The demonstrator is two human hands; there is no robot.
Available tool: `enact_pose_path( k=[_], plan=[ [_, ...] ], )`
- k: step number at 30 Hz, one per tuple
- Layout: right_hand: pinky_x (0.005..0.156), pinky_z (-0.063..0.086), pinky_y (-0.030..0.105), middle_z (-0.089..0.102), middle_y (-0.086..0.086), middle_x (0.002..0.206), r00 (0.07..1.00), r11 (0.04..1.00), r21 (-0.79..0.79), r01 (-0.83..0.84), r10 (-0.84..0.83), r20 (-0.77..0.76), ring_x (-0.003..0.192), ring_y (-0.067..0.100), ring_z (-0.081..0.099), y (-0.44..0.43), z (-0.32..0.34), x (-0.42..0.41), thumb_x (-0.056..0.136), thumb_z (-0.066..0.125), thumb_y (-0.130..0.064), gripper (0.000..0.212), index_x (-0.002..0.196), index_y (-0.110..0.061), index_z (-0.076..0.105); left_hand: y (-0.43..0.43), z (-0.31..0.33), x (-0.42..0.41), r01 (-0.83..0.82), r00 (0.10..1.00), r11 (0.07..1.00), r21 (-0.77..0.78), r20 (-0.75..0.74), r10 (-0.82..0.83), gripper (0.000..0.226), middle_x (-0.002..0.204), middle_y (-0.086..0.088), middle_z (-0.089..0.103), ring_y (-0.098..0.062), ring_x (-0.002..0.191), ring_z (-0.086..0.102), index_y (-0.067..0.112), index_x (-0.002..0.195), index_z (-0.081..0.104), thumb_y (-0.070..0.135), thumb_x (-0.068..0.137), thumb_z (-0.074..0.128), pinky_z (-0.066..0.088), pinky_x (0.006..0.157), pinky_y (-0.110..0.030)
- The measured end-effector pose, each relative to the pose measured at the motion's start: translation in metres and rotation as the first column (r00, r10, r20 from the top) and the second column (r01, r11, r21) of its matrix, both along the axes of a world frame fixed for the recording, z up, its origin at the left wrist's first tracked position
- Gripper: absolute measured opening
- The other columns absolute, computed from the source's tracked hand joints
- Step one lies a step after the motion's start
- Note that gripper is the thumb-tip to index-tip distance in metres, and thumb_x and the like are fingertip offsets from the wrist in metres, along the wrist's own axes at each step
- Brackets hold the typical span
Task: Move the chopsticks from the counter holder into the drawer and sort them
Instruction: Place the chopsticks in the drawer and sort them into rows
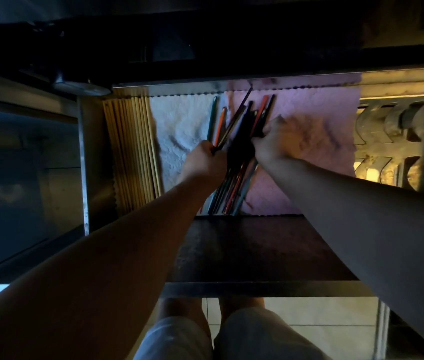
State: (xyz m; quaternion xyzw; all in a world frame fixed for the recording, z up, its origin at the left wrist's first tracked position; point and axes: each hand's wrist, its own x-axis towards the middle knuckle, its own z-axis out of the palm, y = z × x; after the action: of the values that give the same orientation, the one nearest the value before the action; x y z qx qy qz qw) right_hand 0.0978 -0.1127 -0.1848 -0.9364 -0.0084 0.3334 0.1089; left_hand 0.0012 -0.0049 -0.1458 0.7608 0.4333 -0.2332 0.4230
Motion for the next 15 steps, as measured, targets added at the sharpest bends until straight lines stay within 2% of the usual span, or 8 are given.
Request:
enact_pose_path(
  k=[2, 5, 7, 9, 11, 12, 13, 15],
  plan=[
    [0.101, 0.043, 0.043, 0.051, 0.020, 0.131, 0.998, 0.998, -0.018, 0.058, -0.059, -0.012, 0.121, 0.034, 0.050, 0.005, 0.000, 0.000, 0.086, 0.057, -0.029, 0.048, 0.126, -0.003, 0.053, -0.001, -0.001, -0.002, -0.057, 0.998, 0.998, -0.036, 0.012, 0.057, 0.018, 0.085, -0.006, 0.061, -0.023, 0.075, 0.057, 0.012, 0.104, 0.060, 0.022, 0.093, 0.049, 0.039, 0.059, -0.027],
    [0.096, 0.048, 0.036, 0.060, 0.015, 0.124, 0.966, 0.961, 0.100, 0.257, -0.259, 0.012, 0.114, 0.030, 0.057, 0.005, 0.006, -0.002, 0.076, 0.057, -0.031, 0.050, 0.119, -0.006, 0.060, -0.006, -0.005, -0.003, -0.100, 0.994, 0.993, -0.065, 0.035, 0.103, 0.016, 0.082, -0.007, 0.067, -0.022, 0.071, 0.061, 0.015, 0.100, 0.067, 0.020, 0.088, 0.058, 0.041, 0.055, -0.024],
    [0.080, 0.044, 0.024, 0.064, 0.009, 0.111, 0.942, 0.928, 0.191, 0.321, -0.333, 0.035, 0.099, 0.023, 0.060, 0.001, 0.010, -0.001, 0.084, 0.055, -0.027, 0.033, 0.109, -0.007, 0.065, -0.011, -0.008, -0.003, -0.060, 0.997, 0.997, -0.055, 0.048, 0.063, 0.021, 0.088, -0.007, 0.071, -0.024, 0.078, 0.065, 0.017, 0.105, 0.072, 0.019, 0.085, 0.064, 0.046, 0.060, -0.026],
    [0.072, 0.041, 0.022, 0.063, 0.006, 0.098, 0.915, 0.882, 0.285, 0.376, -0.402, 0.037, 0.088, 0.020, 0.060, -0.003, 0.017, -0.006, 0.091, 0.052, -0.024, 0.022, 0.100, -0.011, 0.066, -0.016, -0.010, -0.002, -0.017, 0.998, 1.000, -0.022, 0.058, 0.018, 0.025, 0.088, -0.006, 0.071, -0.025, 0.083, 0.067, 0.020, 0.109, 0.072, 0.024, 0.086, 0.066, 0.047, 0.063, -0.027],
    [0.075, 0.055, 0.034, 0.063, 0.003, 0.086, 0.856, 0.770, 0.411, 0.488, -0.515, -0.051, 0.080, 0.023, 0.065, -0.007, 0.019, -0.012, 0.090, 0.050, -0.025, 0.013, 0.083, -0.025, 0.062, -0.019, -0.013, 0.000, 0.034, 0.998, 0.997, 0.064, 0.050, -0.037, 0.026, 0.093, -0.008, 0.072, -0.029, 0.087, 0.067, 0.022, 0.111, 0.071, 0.030, 0.087, 0.062, 0.052, 0.068, -0.032],
    [0.072, 0.058, 0.041, 0.062, 0.002, 0.079, 0.812, 0.701, 0.446, 0.557, -0.571, -0.116, 0.073, 0.024, 0.066, -0.010, 0.020, -0.015, 0.089, 0.050, -0.026, 0.015, 0.076, -0.029, 0.057, -0.021, -0.014, 0.002, 0.065, 0.997, 0.991, 0.114, 0.035, -0.070, 0.027, 0.095, -0.009, 0.072, -0.030, 0.089, 0.067, 0.022, 0.111, 0.070, 0.032, 0.089, 0.059, 0.053, 0.071, -0.035],
    [0.067, 0.058, 0.042, 0.060, 0.000, 0.072, 0.774, 0.643, 0.463, 0.610, -0.609, -0.175, 0.064, 0.022, 0.064, -0.012, 0.022, -0.017, 0.089, 0.049, -0.024, 0.019, 0.072, -0.030, 0.055, -0.022, -0.015, 0.004, 0.095, 0.995, 0.983, 0.156, 0.020, -0.099, 0.027, 0.098, -0.010, 0.071, -0.030, 0.091, 0.066, 0.020, 0.112, 0.068, 0.032, 0.090, 0.057, 0.053, 0.072, -0.036],
    [0.054, 0.050, 0.031, 0.055, -0.001, 0.063, 0.724, 0.543, 0.513, 0.664, -0.639, -0.261, 0.050, 0.016, 0.055, -0.016, 0.029, -0.018, 0.093, 0.050, -0.017, 0.024, 0.072, -0.027, 0.056, -0.023, -0.018, 0.009, 0.146, 0.989, 0.966, 0.212, 0.004, -0.150, 0.025, 0.102, -0.011, 0.070, -0.031, 0.094, 0.066, 0.017, 0.113, 0.066, 0.028, 0.093, 0.054, 0.049, 0.070, -0.035]
  ],
)
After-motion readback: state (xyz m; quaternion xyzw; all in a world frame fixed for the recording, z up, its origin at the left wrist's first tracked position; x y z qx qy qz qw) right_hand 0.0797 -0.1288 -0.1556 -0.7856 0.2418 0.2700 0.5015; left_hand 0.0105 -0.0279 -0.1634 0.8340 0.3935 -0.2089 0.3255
